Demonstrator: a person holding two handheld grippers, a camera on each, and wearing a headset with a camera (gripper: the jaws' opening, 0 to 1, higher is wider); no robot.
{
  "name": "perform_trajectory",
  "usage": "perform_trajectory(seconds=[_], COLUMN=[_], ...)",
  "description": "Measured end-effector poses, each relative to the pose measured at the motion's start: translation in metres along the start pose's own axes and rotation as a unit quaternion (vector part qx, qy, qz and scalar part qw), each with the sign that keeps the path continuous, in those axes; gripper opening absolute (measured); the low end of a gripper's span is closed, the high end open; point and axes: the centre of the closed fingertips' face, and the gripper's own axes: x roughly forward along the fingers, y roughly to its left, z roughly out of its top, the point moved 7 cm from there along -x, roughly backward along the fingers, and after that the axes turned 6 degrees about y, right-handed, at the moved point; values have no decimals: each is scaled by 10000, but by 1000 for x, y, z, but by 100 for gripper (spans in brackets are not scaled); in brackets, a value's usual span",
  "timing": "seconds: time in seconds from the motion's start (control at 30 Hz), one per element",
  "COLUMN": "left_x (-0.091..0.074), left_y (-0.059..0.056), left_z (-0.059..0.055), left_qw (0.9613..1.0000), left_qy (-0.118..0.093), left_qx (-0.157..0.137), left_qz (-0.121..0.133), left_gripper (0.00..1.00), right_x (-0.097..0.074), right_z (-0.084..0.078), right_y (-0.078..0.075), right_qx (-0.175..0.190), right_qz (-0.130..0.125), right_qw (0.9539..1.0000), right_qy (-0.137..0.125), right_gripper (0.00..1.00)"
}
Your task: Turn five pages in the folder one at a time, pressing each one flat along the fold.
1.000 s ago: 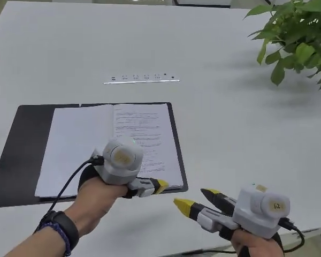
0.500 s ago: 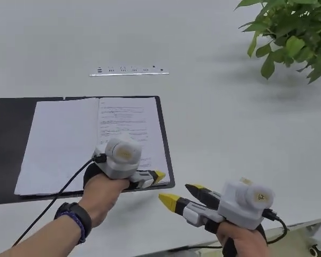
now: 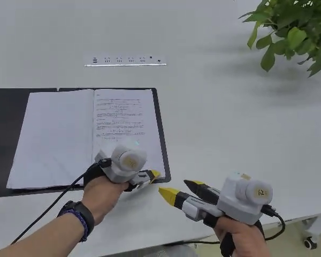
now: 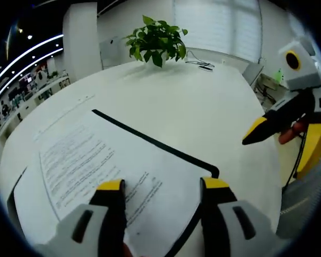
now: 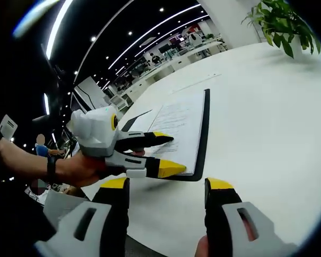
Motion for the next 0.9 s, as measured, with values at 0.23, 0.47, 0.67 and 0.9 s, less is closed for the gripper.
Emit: perform_trajectory(seconds=[0.23, 0.47, 0.67, 0.9], left_x=[1, 0, 0, 0], left_y=[3, 17, 17, 17], left_z=[-1, 0, 0, 1], left_qw=[9999, 9998, 9996, 9995], left_qy=[-153, -149, -153, -165], left_qx=[-23, -145, -226, -263], left_qz=[-38, 66, 35, 10], left_gripper=[48, 29, 28, 28], right_x=[12, 24, 42, 69], right_z=[11, 21, 41, 69], right_y=[-2, -3, -13, -22], right_qx=[-21, -64, -26, 178], right_qz=[65, 154, 179, 386], right_qw=[10000, 9999, 9997, 9984], right_qy=[-25, -32, -176, -369], right_gripper=[53, 52, 50, 46])
